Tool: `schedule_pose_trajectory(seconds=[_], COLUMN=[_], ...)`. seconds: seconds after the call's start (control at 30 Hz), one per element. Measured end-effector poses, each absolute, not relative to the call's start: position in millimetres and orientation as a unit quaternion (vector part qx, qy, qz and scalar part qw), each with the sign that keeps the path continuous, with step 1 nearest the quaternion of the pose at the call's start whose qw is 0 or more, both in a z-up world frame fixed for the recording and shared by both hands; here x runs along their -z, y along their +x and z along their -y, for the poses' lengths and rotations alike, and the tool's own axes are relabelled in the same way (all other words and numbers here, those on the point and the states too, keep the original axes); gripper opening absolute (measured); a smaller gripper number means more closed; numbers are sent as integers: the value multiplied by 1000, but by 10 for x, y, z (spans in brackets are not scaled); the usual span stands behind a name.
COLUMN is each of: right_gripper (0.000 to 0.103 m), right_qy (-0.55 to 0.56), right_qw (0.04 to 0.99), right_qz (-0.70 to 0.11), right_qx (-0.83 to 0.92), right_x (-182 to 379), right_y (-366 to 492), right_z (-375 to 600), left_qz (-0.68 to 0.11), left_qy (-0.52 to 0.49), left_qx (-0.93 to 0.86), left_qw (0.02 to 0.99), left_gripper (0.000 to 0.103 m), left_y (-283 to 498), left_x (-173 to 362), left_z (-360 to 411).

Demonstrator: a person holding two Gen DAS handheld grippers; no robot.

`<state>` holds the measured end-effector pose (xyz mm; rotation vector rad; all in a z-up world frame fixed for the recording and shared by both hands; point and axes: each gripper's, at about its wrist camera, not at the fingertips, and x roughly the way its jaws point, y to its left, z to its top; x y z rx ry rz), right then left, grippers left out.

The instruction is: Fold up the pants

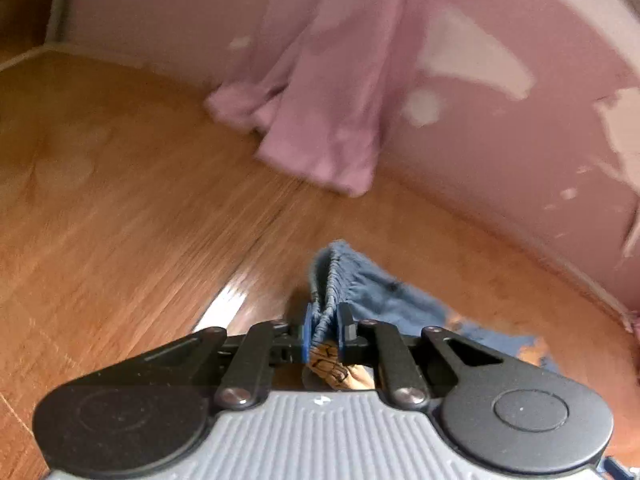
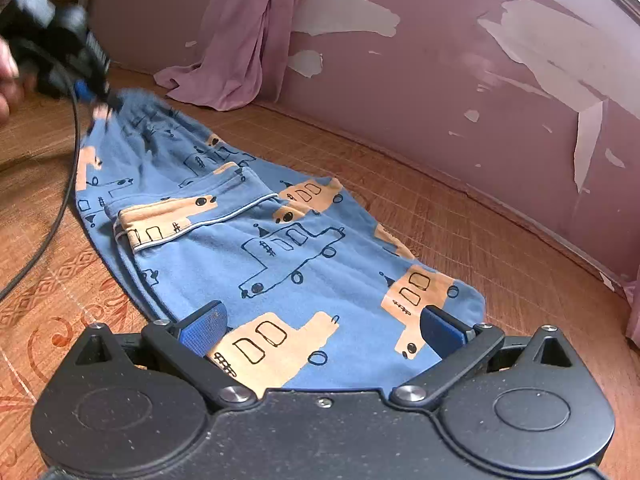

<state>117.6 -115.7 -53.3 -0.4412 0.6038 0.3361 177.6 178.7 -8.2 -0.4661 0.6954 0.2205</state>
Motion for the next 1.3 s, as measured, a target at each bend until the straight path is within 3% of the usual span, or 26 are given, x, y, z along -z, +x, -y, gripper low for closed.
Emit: schedule_pose_trajectory(seconds=[0.23, 0.4, 0.57, 0.83, 0.93, 1.0, 1.07, 1.2, 1.3], right_gripper=[102, 102, 102, 102, 102, 102, 102, 101, 80], right_qy=[-193, -157, -176, -99, -98, -100, -101, -82, -68], right_qw=[931, 939, 935, 940, 939, 940, 944, 958, 959], right_qz=[-267, -273, -287, -317, -316, -313, -301, -255, -226], right_qx=[-158, -140, -113, -80, -88, -89, -88, -104, -156], right_x=[320, 9, -40, 252, 296, 310, 297, 134, 51], right_y=[1152, 1260, 1333, 1373, 1384, 1412, 1414, 1325, 1257], right_z=[1334, 1947, 2602, 3167, 3223, 3236, 3238, 3168, 2950], left_qz=[-272, -271, -301, -369, -389, -393, -383, -348, -352], left_qy=[-170, -97, -19, 108, 116, 107, 81, 32, -12], left_qx=[27, 147, 231, 274, 273, 278, 286, 235, 166], left_qw=[947, 946, 925, 882, 872, 870, 874, 907, 921], left_gripper=[13, 13, 13, 14, 24, 49, 62, 62, 57], left_y=[1639, 1602, 1584, 1537, 1520, 1491, 1440, 1359, 1393], left_x=[-652, -856, -635, 72, 202, 188, 115, -57, -7], left_z=[-1030, -124, 803, 1816, 1889, 1849, 1713, 1229, 764])
